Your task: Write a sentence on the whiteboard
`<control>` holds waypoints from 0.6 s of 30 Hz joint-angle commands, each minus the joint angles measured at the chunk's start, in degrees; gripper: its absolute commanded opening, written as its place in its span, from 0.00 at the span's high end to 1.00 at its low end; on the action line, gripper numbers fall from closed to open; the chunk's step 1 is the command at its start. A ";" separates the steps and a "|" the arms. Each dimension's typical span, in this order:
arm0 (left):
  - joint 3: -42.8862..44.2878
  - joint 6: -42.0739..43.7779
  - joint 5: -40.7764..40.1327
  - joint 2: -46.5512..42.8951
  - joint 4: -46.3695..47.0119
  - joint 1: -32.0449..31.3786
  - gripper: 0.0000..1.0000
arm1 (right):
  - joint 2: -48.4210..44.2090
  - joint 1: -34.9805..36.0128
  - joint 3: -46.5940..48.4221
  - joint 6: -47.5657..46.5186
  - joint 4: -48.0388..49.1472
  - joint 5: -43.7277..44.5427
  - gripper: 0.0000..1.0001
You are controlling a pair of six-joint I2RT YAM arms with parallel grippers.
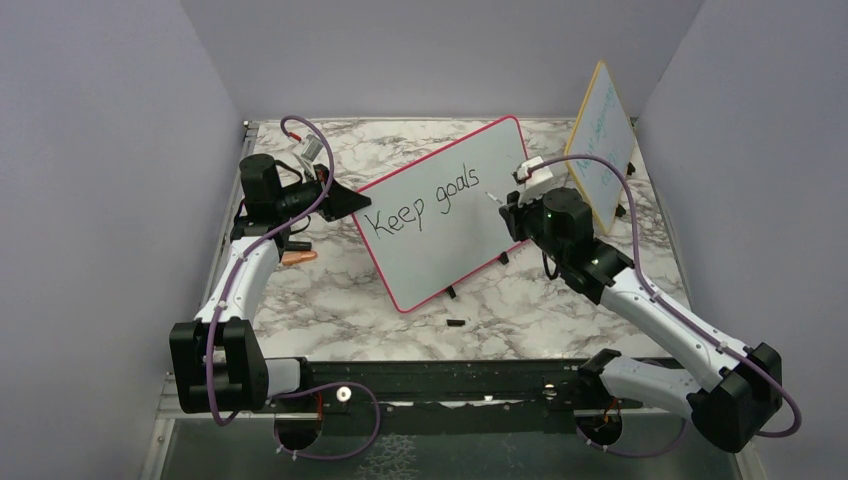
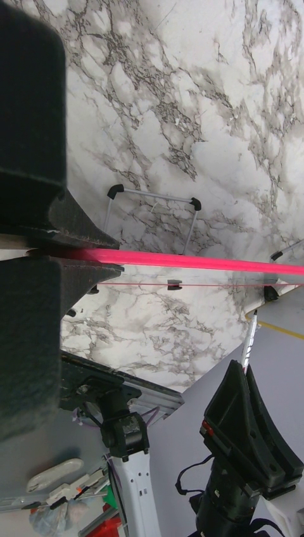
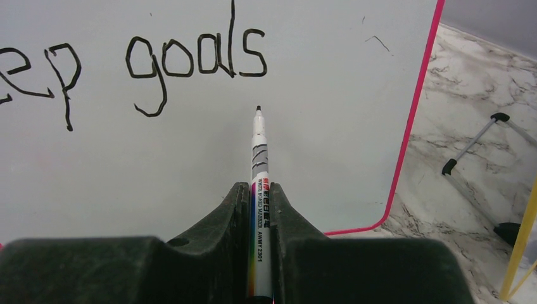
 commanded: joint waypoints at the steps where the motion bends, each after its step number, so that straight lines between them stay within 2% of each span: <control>1: -0.73 4.96 -3.28 1.93 -4.16 -1.04 1.00 | -2.66 0.98 -1.45 -0.38 1.41 -2.61 0.99; 7: -0.82 4.97 -3.39 1.68 -4.16 -1.04 1.00 | -4.20 4.03 -2.74 0.33 0.62 -3.11 0.99; 18: -1.27 5.06 -3.84 1.27 -4.16 -1.05 1.00 | -4.62 15.07 -6.07 1.39 2.56 3.51 0.99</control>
